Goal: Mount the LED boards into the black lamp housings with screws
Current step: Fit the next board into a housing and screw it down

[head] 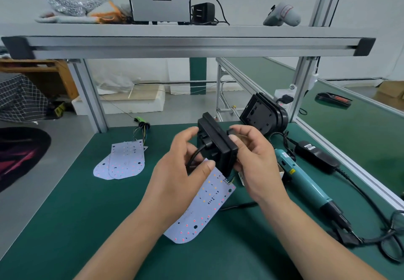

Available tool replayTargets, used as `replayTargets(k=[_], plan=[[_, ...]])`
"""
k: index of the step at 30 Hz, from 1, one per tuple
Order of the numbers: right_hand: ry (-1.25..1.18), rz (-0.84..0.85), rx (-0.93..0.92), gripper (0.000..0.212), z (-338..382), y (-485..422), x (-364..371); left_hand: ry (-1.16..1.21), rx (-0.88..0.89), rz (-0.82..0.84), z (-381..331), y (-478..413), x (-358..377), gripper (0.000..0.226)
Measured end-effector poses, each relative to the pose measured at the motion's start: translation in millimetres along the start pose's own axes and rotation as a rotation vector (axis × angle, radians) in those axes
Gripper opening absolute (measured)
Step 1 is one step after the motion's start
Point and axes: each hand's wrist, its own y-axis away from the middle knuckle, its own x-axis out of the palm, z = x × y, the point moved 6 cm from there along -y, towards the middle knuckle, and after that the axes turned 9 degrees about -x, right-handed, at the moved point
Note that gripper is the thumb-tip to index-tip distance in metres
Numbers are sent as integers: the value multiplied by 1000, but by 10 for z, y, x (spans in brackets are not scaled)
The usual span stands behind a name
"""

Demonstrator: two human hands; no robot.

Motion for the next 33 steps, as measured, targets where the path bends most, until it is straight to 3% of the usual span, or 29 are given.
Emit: replayTargets(k=[9,14,20,22,25,33], plan=[[44,266,-69,23,266,0,88,117,-68,92,109,-79,-31,89],[19,391,-96,24,341,39,231,218,-87,102,25,-124,-94,87],[212,503,-207,27,534,58,377,361,-6,125,-86,-80,-109,72],[247,511,-217,27,574,51,401,388,4,141,-97,-67,-121,78],[299,470,-192,24,612,22,425,481,-5,204,-120,-31,-129,106],[359,558,-136,22,685,-67,510,452,-17,275,-110,-7,-95,108]])
